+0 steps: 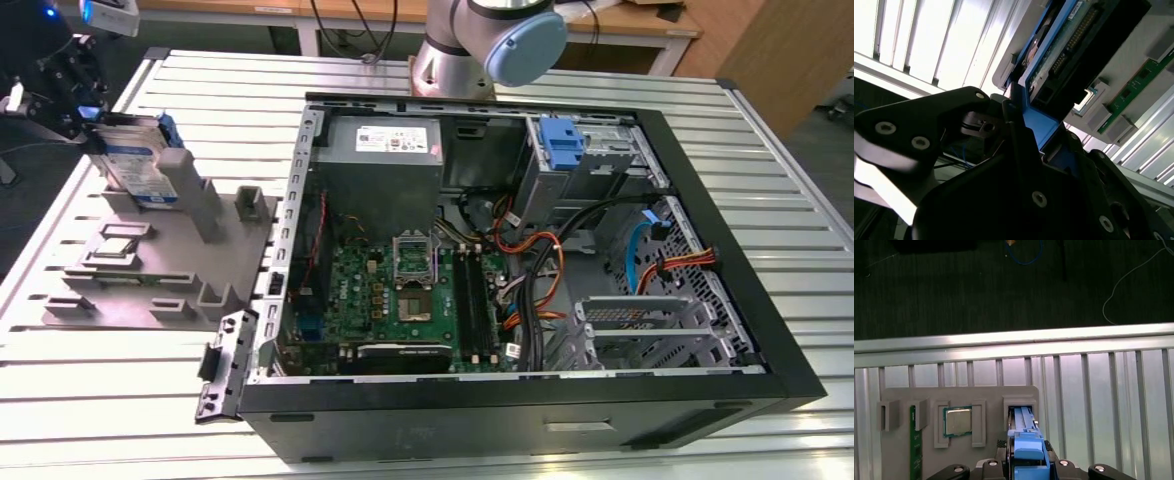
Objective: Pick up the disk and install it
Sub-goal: 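Pick up the disk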
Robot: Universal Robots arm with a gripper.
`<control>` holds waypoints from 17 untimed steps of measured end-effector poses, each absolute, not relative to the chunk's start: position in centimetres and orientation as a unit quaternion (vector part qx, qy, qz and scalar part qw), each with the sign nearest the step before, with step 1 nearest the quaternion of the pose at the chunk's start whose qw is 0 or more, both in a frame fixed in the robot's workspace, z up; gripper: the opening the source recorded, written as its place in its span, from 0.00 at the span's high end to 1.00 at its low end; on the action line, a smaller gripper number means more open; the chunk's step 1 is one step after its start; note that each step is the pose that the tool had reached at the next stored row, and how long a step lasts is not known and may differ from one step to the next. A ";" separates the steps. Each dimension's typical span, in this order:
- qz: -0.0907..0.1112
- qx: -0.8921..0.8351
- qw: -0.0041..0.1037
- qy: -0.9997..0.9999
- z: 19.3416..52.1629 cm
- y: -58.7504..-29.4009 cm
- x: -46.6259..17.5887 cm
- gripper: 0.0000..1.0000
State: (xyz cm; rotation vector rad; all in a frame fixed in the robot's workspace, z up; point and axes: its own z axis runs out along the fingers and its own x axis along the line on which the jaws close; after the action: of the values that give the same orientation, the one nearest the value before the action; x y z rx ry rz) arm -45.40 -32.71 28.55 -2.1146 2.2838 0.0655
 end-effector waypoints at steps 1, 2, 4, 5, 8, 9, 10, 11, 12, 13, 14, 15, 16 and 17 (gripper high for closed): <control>0.021 -0.682 0.014 0.731 28.5 -32.7 -45.4 0.63; 0.021 -0.684 0.014 0.729 28.5 -32.7 -45.4 0.63; 0.021 -0.684 0.014 0.729 28.5 -32.7 -45.4 0.63; 0.021 -0.684 0.014 0.729 28.5 -32.7 -45.4 0.63; 0.021 -0.688 0.014 0.726 28.6 -32.7 -45.4 0.63; 0.021 -0.691 0.013 0.723 28.6 -32.7 -45.4 0.63; 0.021 -0.692 0.013 0.721 28.6 -32.7 -45.4 0.63; 0.021 -0.692 0.013 0.721 28.6 -32.7 -45.4 0.63; 0.021 -0.692 0.013 0.721 28.6 -32.7 -45.4 0.63; 0.021 -0.692 0.013 0.721 28.6 -32.7 -45.4 0.63; 0.021 -0.692 0.013 0.721 28.5 -32.7 -45.4 0.63; 0.021 -0.692 0.013 0.721 28.6 -32.7 -45.4 0.63; 0.021 -0.692 0.013 0.721 28.6 -32.7 -45.4 0.63; 0.021 -0.692 0.013 0.721 28.6 -32.7 -45.4 0.63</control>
State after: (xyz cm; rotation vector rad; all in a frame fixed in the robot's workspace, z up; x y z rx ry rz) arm -45.40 -32.72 28.55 -2.1570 2.2462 0.0649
